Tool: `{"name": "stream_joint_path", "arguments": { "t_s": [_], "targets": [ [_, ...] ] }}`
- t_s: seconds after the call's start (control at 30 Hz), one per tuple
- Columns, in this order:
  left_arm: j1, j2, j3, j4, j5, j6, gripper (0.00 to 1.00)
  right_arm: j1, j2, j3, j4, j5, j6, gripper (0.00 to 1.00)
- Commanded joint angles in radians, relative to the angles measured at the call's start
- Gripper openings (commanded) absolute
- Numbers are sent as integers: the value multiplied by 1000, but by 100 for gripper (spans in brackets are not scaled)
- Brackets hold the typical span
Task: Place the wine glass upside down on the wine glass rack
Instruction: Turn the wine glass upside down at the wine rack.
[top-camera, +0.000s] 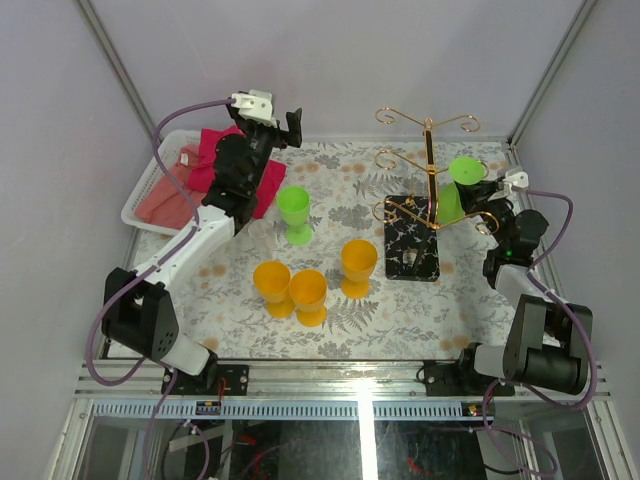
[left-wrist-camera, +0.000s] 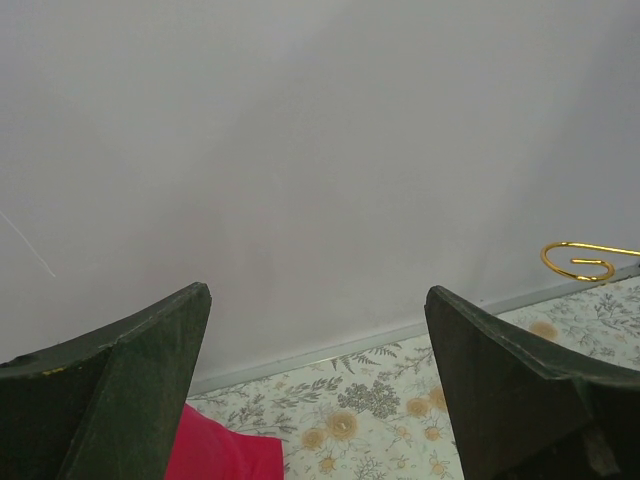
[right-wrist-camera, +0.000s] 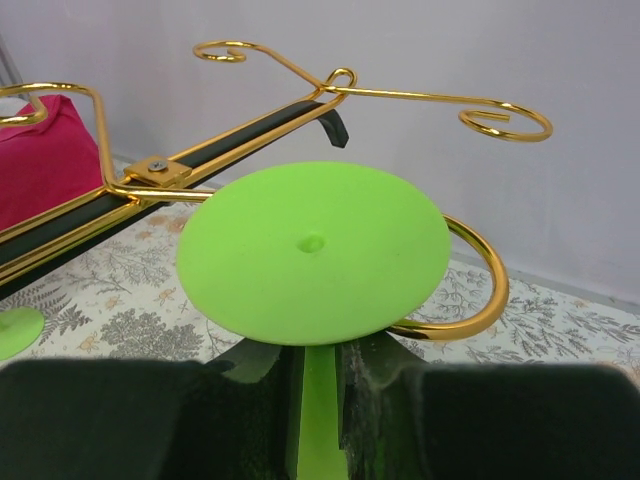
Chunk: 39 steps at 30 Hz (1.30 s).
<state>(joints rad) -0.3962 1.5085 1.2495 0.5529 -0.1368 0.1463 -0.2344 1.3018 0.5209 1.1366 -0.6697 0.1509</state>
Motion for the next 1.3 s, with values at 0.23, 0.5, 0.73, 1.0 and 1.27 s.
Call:
{"name": "stream_joint_path", "arguments": {
  "t_s": [0.23, 0.5, 0.73, 1.0, 1.27],
  "targets": [
    [10, 25, 39, 70, 5, 3, 88, 6, -10, 60, -23, 195, -40, 0],
    [8, 24, 38, 100, 225, -40, 88, 10, -29, 53, -67, 313, -54, 0],
    [7, 39, 57, 108, 314, -70, 89, 9, -39, 34, -60, 354, -54, 0],
    [8, 36, 52, 94, 306, -65, 89, 9, -102, -17, -80, 350, -84, 0],
    [8, 26, 47, 87, 287, -55, 89, 11, -184, -51, -188, 234, -94, 1]
  ]
}}
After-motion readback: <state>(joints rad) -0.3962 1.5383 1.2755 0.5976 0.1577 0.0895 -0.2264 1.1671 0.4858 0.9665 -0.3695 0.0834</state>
